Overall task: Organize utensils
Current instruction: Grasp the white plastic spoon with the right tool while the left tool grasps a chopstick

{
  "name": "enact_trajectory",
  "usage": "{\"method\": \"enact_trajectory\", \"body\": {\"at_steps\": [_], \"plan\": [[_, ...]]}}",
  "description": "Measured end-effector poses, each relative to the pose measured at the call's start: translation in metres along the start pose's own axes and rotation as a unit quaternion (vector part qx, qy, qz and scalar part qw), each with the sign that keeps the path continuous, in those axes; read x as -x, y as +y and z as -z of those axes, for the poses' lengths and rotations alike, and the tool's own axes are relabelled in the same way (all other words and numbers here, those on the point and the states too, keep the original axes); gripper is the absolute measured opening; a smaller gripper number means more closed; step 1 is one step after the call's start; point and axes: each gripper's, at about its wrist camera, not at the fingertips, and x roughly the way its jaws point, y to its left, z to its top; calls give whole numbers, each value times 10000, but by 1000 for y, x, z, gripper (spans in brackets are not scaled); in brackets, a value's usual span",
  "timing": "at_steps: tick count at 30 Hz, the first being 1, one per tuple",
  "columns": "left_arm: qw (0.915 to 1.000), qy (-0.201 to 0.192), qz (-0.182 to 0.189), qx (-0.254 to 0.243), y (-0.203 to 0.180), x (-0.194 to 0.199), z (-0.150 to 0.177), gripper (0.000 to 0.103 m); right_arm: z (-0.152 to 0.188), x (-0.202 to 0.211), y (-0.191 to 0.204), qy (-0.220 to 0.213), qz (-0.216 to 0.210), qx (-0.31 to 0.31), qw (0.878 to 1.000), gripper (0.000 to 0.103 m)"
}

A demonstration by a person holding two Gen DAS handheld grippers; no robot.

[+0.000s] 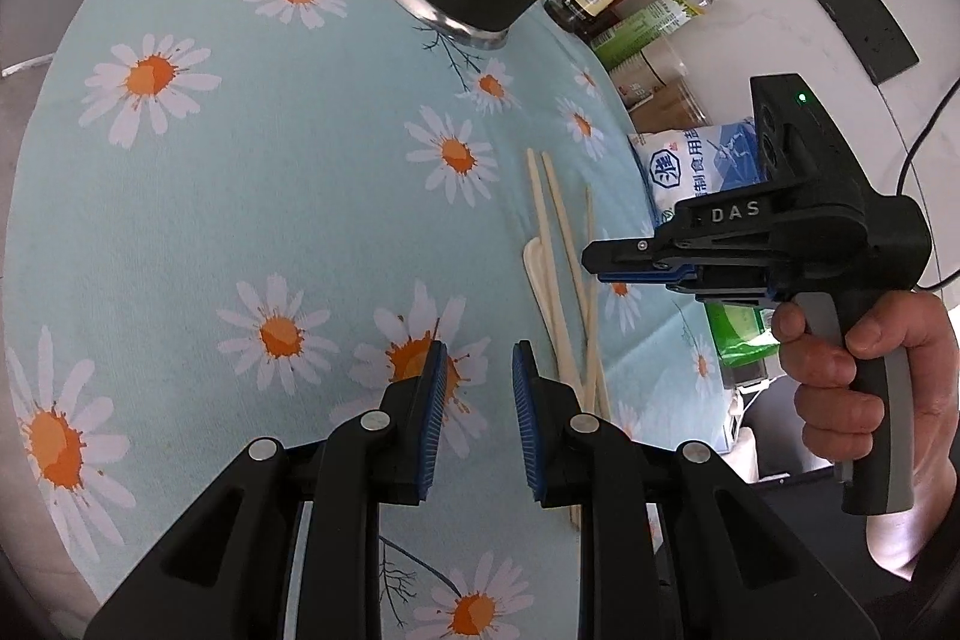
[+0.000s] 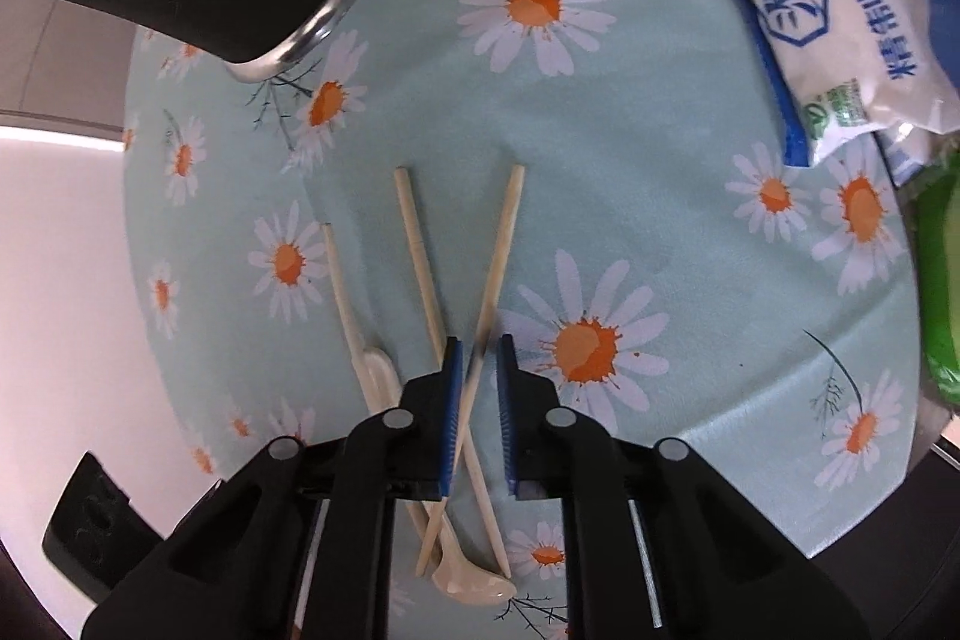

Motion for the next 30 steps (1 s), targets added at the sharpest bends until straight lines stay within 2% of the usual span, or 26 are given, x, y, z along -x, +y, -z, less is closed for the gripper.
{"method": "enact_trajectory", "body": {"at_steps": [5,10,15,21,30], "plan": [[9999,42,92,25,3,0,1,21,1,-3,3,-67,100,-182,9998,8],[9999,92,79,-30,2,-1,-1,21,-2,-1,-6,-4,-78,-387,9992,7],[9999,114,25,-123,-7,-2,-6,21,-4,1,-28,198,-519,-649,9963,6],[9998,190,53,-102,-19,-7,-13,21,-6,12,-49,195,-956,-740,9925,6],[9977,464,-434,-234,-41,-30,-24,21,2,40,-75,58,-1551,-305,9874,6]]}}
